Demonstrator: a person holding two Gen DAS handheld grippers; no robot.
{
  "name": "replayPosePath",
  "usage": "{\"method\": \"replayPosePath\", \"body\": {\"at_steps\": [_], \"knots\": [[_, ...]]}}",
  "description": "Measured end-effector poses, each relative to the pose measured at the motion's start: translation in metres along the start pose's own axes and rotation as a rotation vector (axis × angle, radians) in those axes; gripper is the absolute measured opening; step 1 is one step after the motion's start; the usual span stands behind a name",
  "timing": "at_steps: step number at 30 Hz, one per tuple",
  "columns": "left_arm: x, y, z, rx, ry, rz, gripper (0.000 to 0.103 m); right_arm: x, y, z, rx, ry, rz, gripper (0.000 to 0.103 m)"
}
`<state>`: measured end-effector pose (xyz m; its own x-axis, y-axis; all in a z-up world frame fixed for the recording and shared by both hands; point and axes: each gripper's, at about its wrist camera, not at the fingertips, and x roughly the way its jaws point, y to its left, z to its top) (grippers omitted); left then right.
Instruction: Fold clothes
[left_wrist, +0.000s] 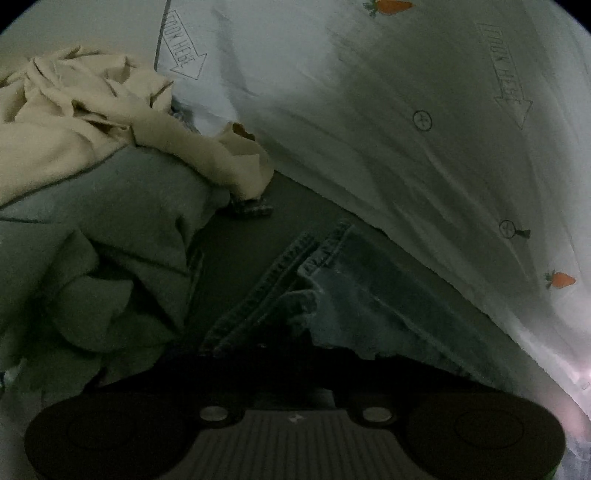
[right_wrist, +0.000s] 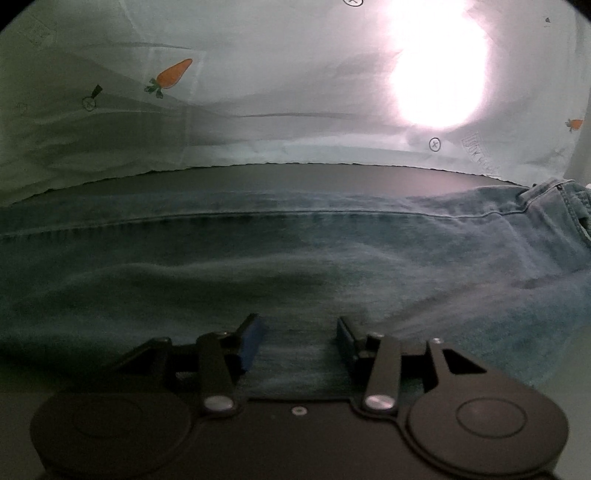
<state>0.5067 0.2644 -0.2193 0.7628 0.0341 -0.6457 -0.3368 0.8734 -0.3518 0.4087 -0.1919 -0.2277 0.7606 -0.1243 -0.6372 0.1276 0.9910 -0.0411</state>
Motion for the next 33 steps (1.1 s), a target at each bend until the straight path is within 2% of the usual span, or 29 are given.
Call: {"method": "replayPosePath", "body": {"at_steps": [4,8,11,12,13,14,15,16,19,23,24,25,26,28,29,30,33], "knots": [[-0.029,-0.001,-0.005,0.009,-0.053,0.028,0.004,0.001,0.000,0.001,-0.004,0.006,0.001,0.047],[-0.007,0.014,-0.023,-0.023,0.031,0.097,0.006,0.002,0.000,0.000,0.001,-0.003,-0.006,0.050],[-0.004,0.022,-0.028,-0.070,0.048,0.110,0.017,0.002,-0.001,0.000,0.007,-0.005,-0.015,0.055],[-0.006,0.021,-0.028,-0.067,0.036,0.112,0.029,0.003,-0.002,0.000,0.011,-0.003,-0.017,0.058],[-0.008,0.020,-0.026,-0.056,0.024,0.120,0.049,0.003,-0.003,0.000,0.019,-0.002,-0.019,0.061],[-0.008,0.020,-0.025,-0.049,0.017,0.130,0.061,0.004,-0.005,0.000,0.028,-0.002,-0.021,0.064],[-0.009,0.020,-0.025,-0.050,0.013,0.138,0.076,0.004,-0.006,-0.001,0.033,-0.004,-0.022,0.066],[-0.008,0.021,-0.024,-0.064,0.016,0.137,0.077,0.005,-0.006,-0.001,0.033,-0.008,-0.021,0.067],[-0.005,0.026,-0.025,-0.117,0.044,0.108,0.077,0.005,-0.007,-0.002,0.034,-0.014,-0.020,0.067],[0.008,0.024,-0.025,-0.120,0.047,0.100,0.076,0.005,-0.006,-0.003,0.035,-0.020,-0.020,0.067],[0.011,0.021,-0.025,-0.121,0.037,0.091,0.072,0.005,-0.006,-0.003,0.034,-0.022,-0.020,0.067],[0.013,0.020,-0.026,-0.122,0.026,0.090,0.058,0.004,-0.006,-0.004,0.034,-0.025,-0.020,0.067],[0.015,0.018,-0.026,-0.122,0.017,0.092,0.052,0.004,-0.007,-0.005,0.034,-0.028,-0.021,0.067],[0.021,0.014,-0.028,-0.115,0.012,0.079,0.028,0.004,-0.007,-0.006,0.034,-0.032,-0.021,0.067],[0.023,0.010,-0.028,-0.112,0.013,0.065,0.021,0.004,-0.007,-0.006,0.034,-0.034,-0.021,0.067],[0.026,0.007,-0.026,-0.112,0.014,0.058,0.018,0.004,-0.007,-0.006,0.033,-0.036,-0.021,0.067],[0.022,-0.005,-0.017,-0.105,-0.007,0.025,0.015,0.004,-0.008,-0.007,0.033,-0.041,-0.020,0.067]]}}
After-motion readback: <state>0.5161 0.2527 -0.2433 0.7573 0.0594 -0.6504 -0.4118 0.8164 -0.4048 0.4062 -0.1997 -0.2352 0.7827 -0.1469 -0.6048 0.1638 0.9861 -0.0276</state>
